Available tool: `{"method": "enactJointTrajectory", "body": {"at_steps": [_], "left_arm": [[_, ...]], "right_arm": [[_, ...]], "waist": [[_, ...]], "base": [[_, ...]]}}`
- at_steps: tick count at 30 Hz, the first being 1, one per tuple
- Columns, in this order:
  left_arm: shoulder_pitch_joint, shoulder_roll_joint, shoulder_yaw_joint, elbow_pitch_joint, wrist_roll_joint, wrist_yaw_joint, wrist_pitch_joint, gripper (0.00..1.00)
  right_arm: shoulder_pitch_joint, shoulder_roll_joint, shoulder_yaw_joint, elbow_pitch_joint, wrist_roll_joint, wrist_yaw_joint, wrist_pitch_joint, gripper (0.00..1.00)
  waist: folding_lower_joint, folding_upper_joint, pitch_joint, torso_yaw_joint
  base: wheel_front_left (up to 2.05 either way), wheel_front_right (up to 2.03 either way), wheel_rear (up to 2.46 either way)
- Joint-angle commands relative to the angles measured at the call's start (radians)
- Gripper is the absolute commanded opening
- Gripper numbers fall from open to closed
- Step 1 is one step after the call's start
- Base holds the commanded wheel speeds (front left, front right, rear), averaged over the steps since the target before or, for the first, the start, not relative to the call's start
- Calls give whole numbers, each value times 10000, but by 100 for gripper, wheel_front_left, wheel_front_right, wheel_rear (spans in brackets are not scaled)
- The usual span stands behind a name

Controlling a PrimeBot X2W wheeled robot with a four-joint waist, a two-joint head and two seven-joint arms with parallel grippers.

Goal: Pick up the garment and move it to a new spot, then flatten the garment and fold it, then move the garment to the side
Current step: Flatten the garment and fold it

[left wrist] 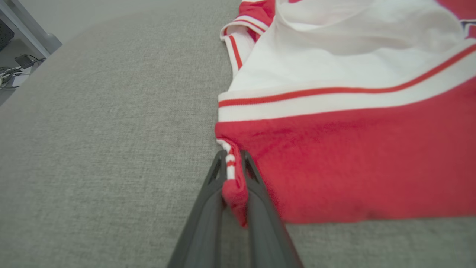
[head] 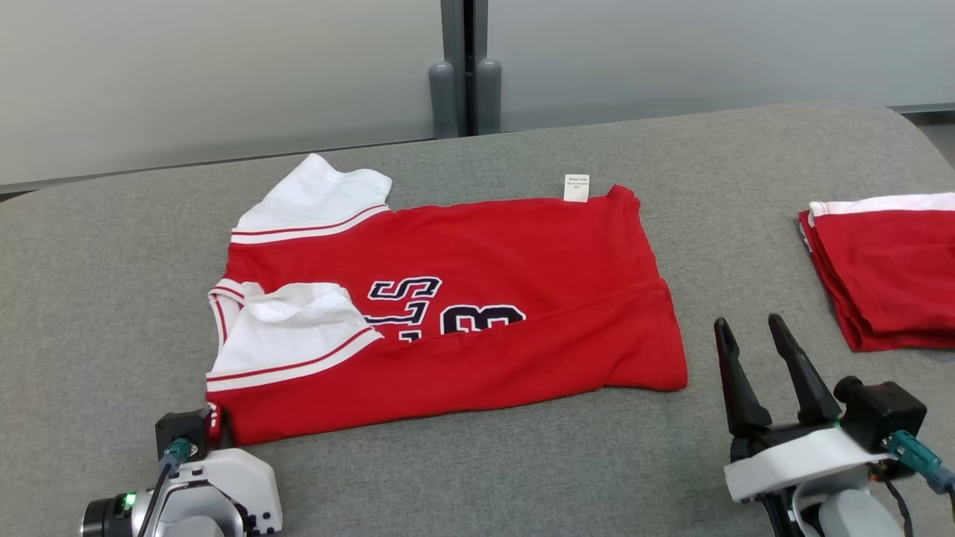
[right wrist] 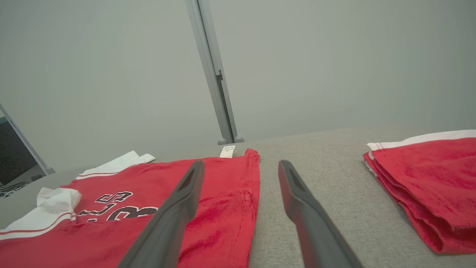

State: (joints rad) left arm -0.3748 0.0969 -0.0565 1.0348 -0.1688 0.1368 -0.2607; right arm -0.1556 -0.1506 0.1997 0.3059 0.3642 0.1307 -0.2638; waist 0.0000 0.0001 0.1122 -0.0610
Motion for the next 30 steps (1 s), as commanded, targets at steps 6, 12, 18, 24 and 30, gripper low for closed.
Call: {"method": "enactJointTrajectory", "body": {"at_steps": [6,12,18,24,30], "left_arm": [[78,6,-159,-1198,193,50,-27,0],[729,-209,-595,-3218,514,-132,-36,0],[1113,-308,-952,-3997,566,-233,-38,0],[1178,-346,-1052,-4211,586,-222,-37,0],[1206,-347,-1008,-4272,594,-147,-38,0]], "right_arm": [[-401,211,-197,1524,295,-1,535,100],[-936,457,-482,3007,1206,-1,1448,100],[-1442,678,-923,4209,2287,-1,2024,100],[-1789,582,-816,5035,2687,-4,2242,100],[-2025,335,-176,5179,2990,-3,2344,0]], "waist": [[0,-1,-5,435],[0,-1,30,1002],[0,-1,85,1436],[0,-1,190,1587],[0,-1,266,1499]], "base": [[0,0,0],[0,0,0],[0,0,0],[0,0,0],[0,0,0]]}}
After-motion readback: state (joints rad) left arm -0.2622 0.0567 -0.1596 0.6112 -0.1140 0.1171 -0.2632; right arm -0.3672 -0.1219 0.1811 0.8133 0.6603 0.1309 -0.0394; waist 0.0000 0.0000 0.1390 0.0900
